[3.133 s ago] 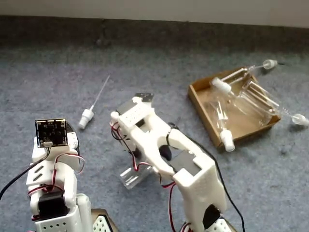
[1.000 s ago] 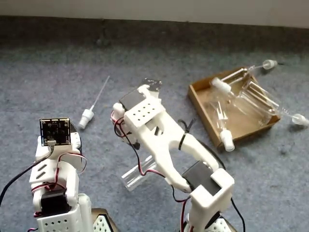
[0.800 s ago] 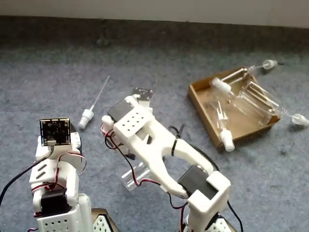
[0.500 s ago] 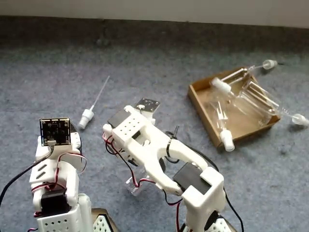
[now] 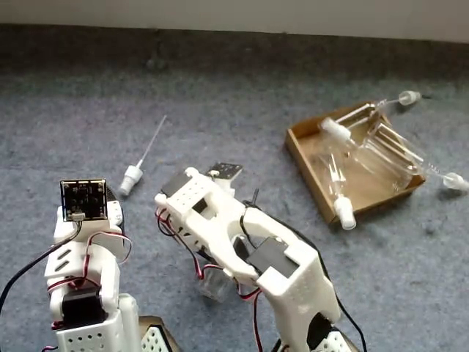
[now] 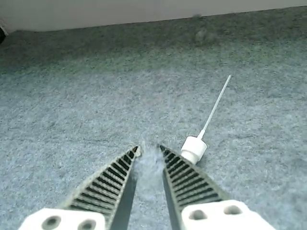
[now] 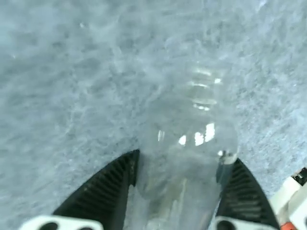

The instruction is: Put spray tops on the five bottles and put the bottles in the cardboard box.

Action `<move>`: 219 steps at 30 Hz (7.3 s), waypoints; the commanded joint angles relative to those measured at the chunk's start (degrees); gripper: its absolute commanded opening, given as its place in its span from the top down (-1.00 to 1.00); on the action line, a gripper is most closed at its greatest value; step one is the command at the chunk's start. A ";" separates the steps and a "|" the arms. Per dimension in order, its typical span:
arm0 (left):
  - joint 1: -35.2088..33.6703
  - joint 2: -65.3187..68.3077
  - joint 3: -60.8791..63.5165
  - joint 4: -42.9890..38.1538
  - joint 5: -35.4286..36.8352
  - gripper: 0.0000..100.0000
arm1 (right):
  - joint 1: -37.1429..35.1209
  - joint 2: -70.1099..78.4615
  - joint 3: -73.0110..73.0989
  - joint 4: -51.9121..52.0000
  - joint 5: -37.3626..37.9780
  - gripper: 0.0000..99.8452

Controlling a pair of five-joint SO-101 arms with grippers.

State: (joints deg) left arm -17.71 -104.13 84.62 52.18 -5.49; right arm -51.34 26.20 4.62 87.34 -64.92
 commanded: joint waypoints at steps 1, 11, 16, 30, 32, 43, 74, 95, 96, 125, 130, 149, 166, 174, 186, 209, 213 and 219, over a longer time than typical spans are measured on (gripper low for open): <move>1.19 -0.48 0.31 -1.58 -0.35 0.98 | 2.42 0.22 -4.35 0.13 3.34 0.83; 1.45 -0.48 0.84 -2.90 -0.44 0.98 | 14.99 0.22 -17.10 13.85 32.00 0.99; 1.45 -0.48 0.84 -2.99 -0.44 0.98 | 21.23 0.22 -19.56 13.85 43.87 0.99; 5.32 -0.22 0.57 -2.81 -3.34 0.98 | 27.21 -16.22 -18.42 13.85 70.77 0.99; 6.11 -0.22 0.66 -2.73 -3.78 0.98 | 27.30 -21.49 -15.16 13.49 70.95 0.99; 6.20 -0.22 0.75 -2.73 -3.69 0.98 | 27.03 -43.47 9.80 1.01 71.12 0.99; 6.20 -0.22 0.75 -2.73 -3.69 0.98 | 32.04 -52.88 52.00 -40.57 98.73 0.48; 6.20 -0.22 0.75 -2.73 -3.78 0.98 | 28.18 -52.79 48.48 -40.57 98.55 0.42; 6.20 -0.22 0.75 -2.73 -3.78 0.98 | 28.26 -52.79 48.22 -40.48 98.55 0.42; 6.20 -0.13 -4.70 3.52 -10.73 0.98 | 28.09 -40.13 40.57 -45.32 90.55 0.75; 6.20 -0.04 -8.84 7.56 -17.49 0.98 | 28.00 -40.40 42.07 -45.32 90.55 0.75; 6.20 64.40 -54.99 22.68 -26.11 0.98 | 28.26 -40.04 43.12 -49.27 81.58 0.75; 10.42 107.65 -74.33 23.47 -26.20 0.75 | 28.26 -40.48 45.49 -49.45 81.85 0.75; 7.52 118.81 -83.47 23.38 -29.98 0.75 | 28.26 -40.48 45.49 -49.45 81.85 0.75; 4.97 129.10 -88.75 21.98 -30.15 0.75 | 28.26 -40.48 45.49 -49.45 81.93 0.75; 5.85 131.82 -90.95 20.57 -30.15 0.98 | 28.09 -40.40 45.49 -49.45 81.93 0.75; 5.67 128.84 -94.37 21.98 -30.15 0.98 | 28.09 -40.40 45.49 -49.45 81.93 0.75; 6.46 121.63 -98.77 31.47 -30.68 0.98 | 28.09 -40.31 45.49 -49.45 81.93 0.75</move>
State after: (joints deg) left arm -13.49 25.27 -8.66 77.76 -35.12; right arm -22.77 -13.27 50.15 38.64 17.36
